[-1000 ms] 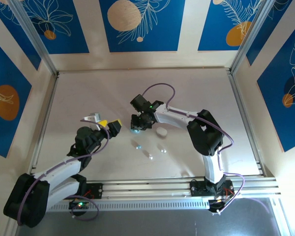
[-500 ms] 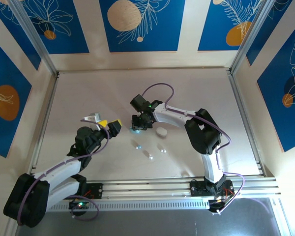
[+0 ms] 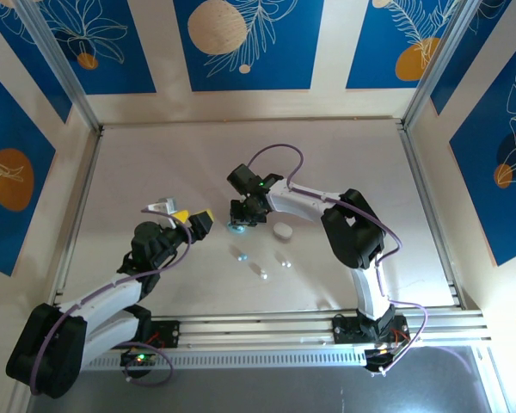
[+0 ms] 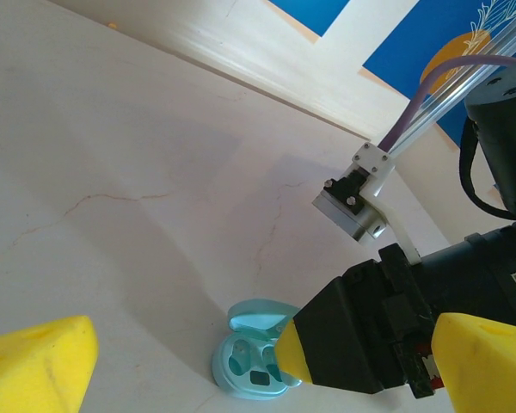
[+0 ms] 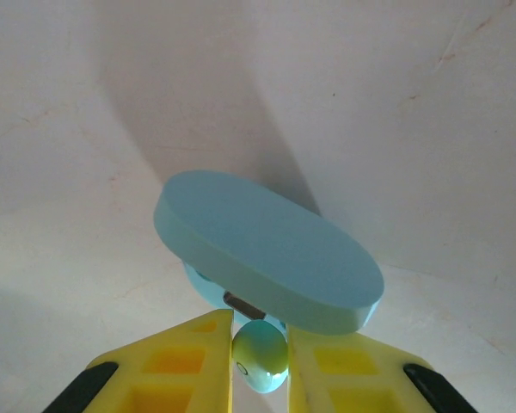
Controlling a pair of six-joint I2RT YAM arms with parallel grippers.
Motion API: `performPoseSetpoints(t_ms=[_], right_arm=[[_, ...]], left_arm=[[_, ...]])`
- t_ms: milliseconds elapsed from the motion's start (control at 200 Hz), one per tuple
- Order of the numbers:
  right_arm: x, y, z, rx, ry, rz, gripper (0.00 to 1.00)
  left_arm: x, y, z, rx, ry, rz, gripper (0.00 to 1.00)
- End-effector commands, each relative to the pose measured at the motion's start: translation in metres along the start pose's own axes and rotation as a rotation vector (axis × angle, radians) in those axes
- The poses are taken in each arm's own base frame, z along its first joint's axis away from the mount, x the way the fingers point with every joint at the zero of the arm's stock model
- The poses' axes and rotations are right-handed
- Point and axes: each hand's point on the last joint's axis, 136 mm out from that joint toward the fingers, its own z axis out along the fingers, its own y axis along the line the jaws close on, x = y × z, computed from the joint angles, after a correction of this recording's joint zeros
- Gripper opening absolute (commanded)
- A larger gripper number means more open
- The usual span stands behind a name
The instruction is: Insert the wireless bluetooth earbuds into the charging case
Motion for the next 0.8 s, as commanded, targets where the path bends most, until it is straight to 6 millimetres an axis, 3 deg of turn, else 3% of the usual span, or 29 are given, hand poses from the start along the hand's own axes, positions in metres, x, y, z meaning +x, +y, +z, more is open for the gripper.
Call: performPoseSetpoints(t_ms=[0,795], right_arm=[[-0.0060,-0.0013,0.0005,0.015,-0.002,-0.015,0.20],[-0.0051,-0.0080,0.0096,0.039,0.018,-0.015,0.20]], left_arm=[[-0.0069,-0.0054,-0.0013,0.030,-0.026,-0.004,0.99],[-0.0078,-0.0060,-0.0018,0.031,-0.029,-0.007,0.99]])
